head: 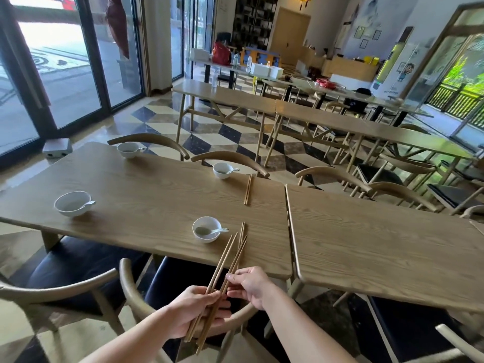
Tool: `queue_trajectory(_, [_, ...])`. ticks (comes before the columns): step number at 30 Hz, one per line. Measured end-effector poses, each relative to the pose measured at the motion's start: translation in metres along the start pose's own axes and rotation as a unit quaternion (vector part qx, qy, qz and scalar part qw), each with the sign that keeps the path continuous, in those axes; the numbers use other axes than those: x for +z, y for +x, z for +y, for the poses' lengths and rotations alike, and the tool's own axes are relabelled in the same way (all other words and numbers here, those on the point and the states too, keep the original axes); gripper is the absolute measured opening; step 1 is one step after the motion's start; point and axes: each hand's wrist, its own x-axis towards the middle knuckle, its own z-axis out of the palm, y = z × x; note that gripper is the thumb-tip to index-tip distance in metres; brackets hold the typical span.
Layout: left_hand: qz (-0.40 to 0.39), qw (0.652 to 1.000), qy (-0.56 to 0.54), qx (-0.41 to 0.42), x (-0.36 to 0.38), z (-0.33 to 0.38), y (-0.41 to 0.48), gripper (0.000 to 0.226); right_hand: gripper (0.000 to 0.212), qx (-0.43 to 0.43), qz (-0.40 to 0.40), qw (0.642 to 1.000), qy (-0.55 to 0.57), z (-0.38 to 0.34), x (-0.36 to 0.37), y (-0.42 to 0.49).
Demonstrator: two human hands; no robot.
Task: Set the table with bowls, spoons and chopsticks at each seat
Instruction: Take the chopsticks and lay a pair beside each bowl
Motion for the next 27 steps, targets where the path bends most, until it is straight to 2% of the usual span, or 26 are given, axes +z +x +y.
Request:
queue_trajectory(5, [0.011, 1.0, 0.002, 0.004, -0.061, 0.015, -0.014, 0.022, 0.017, -0.013, -0.001, 1.0, -0.025, -0.015, 0.068, 0.021])
queue_trajectory(9, [0.021, 1.0, -0.011, 0.009, -0.13, 0.036, -0.03, 0.021, 0.025, -0.014, 0.015, 0.999, -0.033, -0.029, 0.14, 0.041])
queue_trajectory(17, [0.04, 0.999, 0.004, -0.007, -0.28, 0.069, -0.073, 0.021, 0.024, 0.001, 0.029, 0.999, -0.032, -0.057, 0.283, 0.083])
queue_trajectory(27, [0.071, 0.997, -0.025, -0.019, -0.367, 0.082, -0.079, 0.021, 0.021, 0.041, 0.038, 0.997, -0.054, -0.08, 0.361, 0.134])
